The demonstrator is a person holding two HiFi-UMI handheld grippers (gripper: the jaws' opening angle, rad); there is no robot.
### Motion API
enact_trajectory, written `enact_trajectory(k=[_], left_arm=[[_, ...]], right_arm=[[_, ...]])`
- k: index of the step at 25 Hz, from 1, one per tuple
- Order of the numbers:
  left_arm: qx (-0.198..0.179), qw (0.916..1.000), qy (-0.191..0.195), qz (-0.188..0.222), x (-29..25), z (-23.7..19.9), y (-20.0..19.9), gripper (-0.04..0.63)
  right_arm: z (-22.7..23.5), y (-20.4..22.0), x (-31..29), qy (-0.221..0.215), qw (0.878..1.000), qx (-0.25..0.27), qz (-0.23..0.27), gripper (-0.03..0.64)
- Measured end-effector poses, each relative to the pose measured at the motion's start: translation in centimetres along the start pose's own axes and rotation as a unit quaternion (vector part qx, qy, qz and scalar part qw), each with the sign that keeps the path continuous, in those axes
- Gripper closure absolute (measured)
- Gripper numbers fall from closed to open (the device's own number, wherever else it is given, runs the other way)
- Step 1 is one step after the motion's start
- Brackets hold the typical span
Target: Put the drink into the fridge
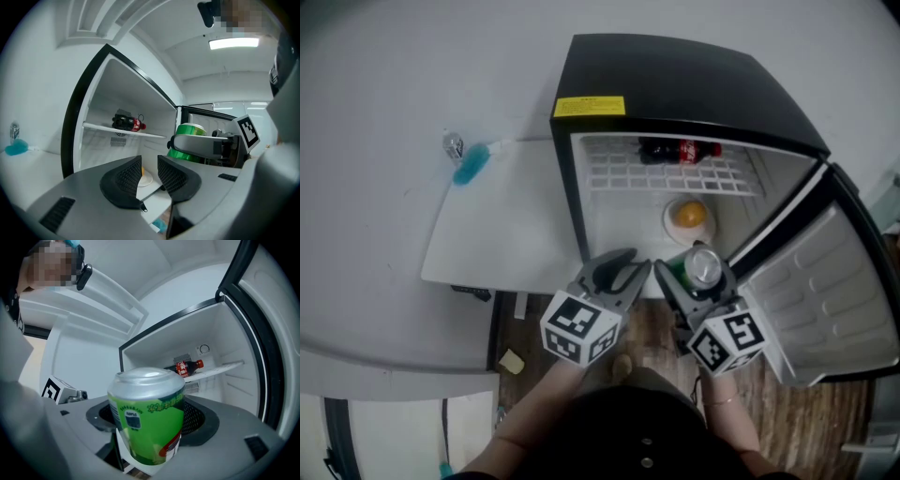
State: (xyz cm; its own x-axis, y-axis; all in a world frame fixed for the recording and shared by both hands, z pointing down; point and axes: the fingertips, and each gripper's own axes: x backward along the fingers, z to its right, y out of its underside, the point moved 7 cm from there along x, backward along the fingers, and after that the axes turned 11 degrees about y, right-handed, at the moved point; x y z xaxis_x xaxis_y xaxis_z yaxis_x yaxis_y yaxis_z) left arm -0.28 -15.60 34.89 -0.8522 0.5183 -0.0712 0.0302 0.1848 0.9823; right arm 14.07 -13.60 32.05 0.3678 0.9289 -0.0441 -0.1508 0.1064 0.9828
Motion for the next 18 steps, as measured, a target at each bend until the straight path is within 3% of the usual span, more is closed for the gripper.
enact_trajectory(k=[9, 18], left_arm=[[0.002, 0.9991, -0.042, 0.01, -1.2, -1.7, 0.2, 0.549], [0.018, 0.9993, -0.032, 0.004, -1.9, -1.8, 1.1, 0.589]], right_arm=[[2.0, 0.7, -1.7, -0.014, 1.0, -0.002, -0.013, 0.268], [2.7, 1.4, -2.1, -0.01, 1.0, 0.001, -0.023, 0.268]])
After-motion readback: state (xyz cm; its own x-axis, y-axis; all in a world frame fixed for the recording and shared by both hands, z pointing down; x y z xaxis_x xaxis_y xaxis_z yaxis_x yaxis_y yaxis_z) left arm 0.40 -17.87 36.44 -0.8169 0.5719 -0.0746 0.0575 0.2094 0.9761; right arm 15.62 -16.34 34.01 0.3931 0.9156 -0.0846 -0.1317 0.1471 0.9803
